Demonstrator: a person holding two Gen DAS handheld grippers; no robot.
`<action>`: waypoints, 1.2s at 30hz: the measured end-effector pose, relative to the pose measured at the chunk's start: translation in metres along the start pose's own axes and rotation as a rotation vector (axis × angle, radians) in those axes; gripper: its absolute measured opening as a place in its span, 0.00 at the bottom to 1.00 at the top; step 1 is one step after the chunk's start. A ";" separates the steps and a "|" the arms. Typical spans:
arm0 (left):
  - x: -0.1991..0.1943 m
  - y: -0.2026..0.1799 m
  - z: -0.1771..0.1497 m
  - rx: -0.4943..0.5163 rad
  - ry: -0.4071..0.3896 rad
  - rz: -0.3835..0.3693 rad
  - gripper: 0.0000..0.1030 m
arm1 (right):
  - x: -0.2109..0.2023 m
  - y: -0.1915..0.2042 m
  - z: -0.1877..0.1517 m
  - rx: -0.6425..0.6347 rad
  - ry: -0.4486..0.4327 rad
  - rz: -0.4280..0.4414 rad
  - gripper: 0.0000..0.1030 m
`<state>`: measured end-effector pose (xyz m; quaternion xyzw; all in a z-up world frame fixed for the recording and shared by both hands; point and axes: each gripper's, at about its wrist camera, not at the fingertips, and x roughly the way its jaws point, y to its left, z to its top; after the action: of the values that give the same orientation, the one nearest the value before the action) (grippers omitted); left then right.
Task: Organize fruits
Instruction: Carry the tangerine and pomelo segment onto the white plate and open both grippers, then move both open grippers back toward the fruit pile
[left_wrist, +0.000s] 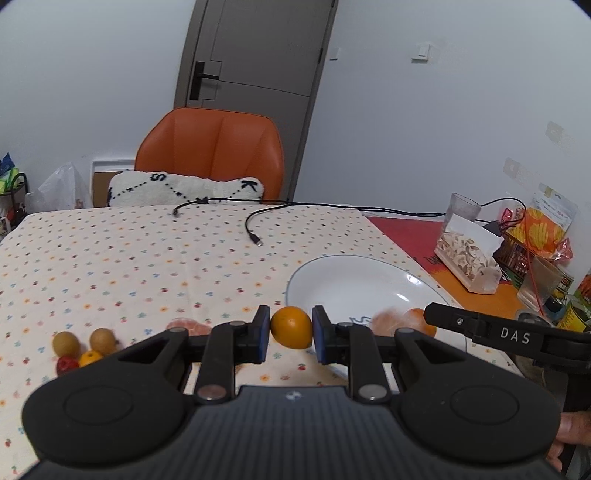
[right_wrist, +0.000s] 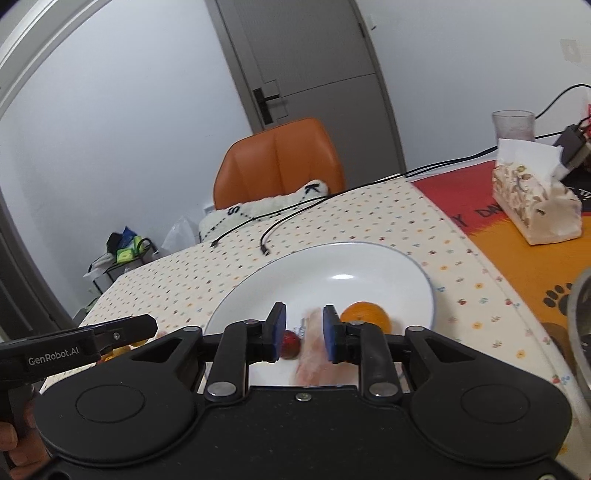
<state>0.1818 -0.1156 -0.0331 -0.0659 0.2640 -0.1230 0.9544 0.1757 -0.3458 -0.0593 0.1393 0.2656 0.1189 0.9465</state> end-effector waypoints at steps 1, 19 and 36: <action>0.002 -0.002 0.000 0.004 0.001 -0.003 0.22 | -0.001 -0.002 0.000 0.003 -0.001 -0.001 0.28; 0.024 -0.031 0.006 0.036 0.018 -0.010 0.45 | -0.018 -0.012 -0.010 0.006 -0.020 -0.043 0.87; -0.005 0.013 0.000 -0.021 0.017 0.153 0.86 | -0.018 0.004 -0.016 0.010 -0.016 -0.083 1.00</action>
<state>0.1800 -0.1014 -0.0335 -0.0544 0.2775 -0.0477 0.9580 0.1513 -0.3438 -0.0626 0.1337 0.2641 0.0773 0.9520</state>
